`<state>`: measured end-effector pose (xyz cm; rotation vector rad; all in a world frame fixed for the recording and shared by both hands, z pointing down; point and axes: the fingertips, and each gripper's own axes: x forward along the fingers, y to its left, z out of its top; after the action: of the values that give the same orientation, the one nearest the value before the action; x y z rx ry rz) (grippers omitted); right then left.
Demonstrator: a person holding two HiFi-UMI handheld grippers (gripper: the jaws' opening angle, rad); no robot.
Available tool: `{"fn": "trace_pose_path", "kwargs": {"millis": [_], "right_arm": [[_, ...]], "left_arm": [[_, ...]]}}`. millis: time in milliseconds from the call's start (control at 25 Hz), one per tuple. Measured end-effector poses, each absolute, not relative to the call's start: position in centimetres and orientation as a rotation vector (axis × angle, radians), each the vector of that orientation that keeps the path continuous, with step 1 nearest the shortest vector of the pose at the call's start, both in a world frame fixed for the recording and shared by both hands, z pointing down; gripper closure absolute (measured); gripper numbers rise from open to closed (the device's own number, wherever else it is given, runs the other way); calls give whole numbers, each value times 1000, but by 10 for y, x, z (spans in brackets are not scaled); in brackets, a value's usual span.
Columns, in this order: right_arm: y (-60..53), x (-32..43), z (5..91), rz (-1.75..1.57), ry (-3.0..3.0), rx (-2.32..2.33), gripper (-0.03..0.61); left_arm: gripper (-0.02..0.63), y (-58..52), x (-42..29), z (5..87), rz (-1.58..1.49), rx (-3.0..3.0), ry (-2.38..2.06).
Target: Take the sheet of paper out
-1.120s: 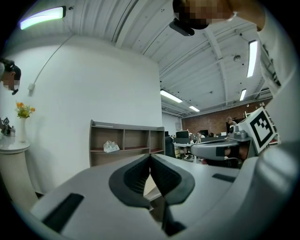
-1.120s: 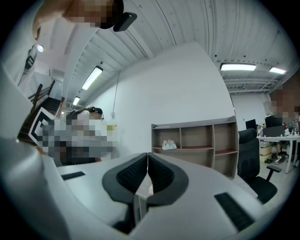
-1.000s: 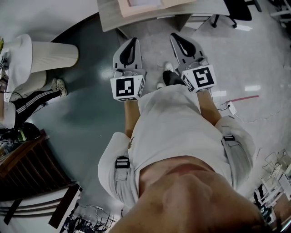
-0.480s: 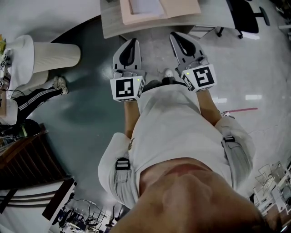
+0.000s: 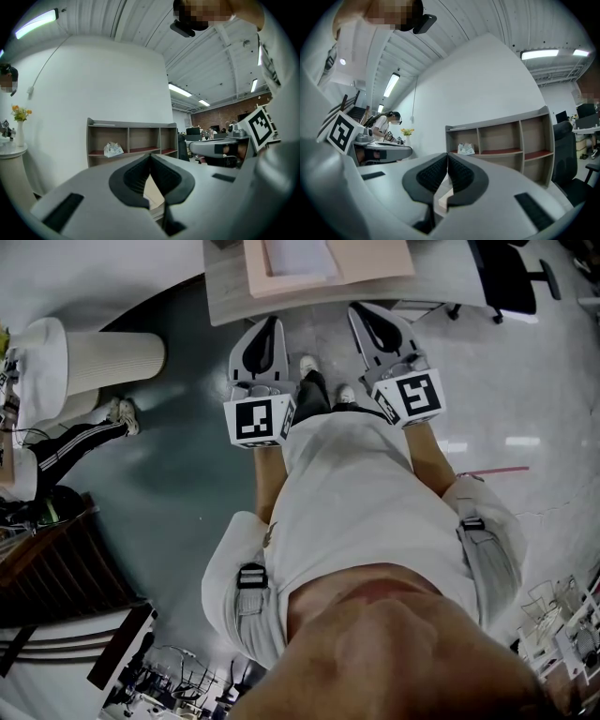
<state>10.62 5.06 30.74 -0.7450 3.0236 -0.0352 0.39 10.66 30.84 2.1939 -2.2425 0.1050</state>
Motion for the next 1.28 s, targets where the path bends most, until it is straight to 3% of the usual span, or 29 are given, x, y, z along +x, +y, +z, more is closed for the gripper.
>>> {"fn": "trace_pose_path", "kwargs": {"millis": [1280], "right_arm": [[-75,-16,331,-60,3038,-1064,557]], "left_arm": [[591,-37,-125,328,50,2391,-1972]]}}
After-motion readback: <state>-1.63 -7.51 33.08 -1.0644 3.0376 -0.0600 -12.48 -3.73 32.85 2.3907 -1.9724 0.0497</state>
